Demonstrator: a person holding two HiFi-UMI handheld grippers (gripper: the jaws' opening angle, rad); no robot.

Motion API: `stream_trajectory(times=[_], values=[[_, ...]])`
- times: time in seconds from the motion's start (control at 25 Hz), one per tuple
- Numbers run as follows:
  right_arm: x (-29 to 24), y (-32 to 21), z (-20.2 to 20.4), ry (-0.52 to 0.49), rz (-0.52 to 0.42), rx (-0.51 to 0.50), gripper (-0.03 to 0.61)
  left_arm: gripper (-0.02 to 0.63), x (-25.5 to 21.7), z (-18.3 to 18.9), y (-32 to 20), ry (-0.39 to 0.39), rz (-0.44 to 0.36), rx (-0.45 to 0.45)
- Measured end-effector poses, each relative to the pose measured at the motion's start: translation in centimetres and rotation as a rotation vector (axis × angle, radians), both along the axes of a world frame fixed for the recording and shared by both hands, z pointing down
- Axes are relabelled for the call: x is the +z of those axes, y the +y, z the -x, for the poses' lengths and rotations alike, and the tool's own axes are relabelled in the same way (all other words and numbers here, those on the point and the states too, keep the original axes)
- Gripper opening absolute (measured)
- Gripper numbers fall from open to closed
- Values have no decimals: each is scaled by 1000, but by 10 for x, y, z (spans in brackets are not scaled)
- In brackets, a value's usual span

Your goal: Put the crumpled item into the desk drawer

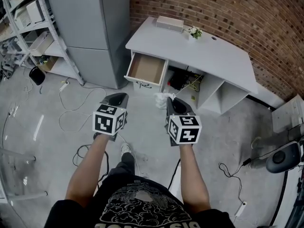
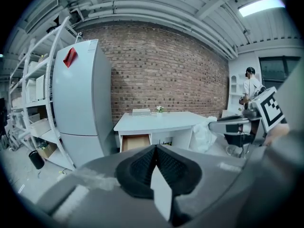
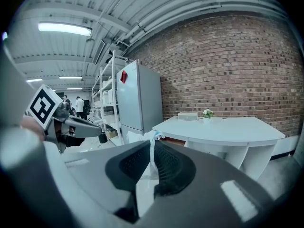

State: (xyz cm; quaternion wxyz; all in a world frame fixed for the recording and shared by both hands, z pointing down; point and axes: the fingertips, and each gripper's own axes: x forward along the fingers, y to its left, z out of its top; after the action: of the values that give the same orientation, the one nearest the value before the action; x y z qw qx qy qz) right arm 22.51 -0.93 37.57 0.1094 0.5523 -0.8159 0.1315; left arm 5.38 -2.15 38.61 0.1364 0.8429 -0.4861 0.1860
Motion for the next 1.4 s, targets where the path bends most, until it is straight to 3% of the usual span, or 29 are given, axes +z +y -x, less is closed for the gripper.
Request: stream_trajectory(times=[0.72,1.4], values=[[5,-131,61,38,59,32,25,0,7,56,-137,42,43,39],[16,-204,95,116,113,76,25,0,31,90,-219,127,97,70]])
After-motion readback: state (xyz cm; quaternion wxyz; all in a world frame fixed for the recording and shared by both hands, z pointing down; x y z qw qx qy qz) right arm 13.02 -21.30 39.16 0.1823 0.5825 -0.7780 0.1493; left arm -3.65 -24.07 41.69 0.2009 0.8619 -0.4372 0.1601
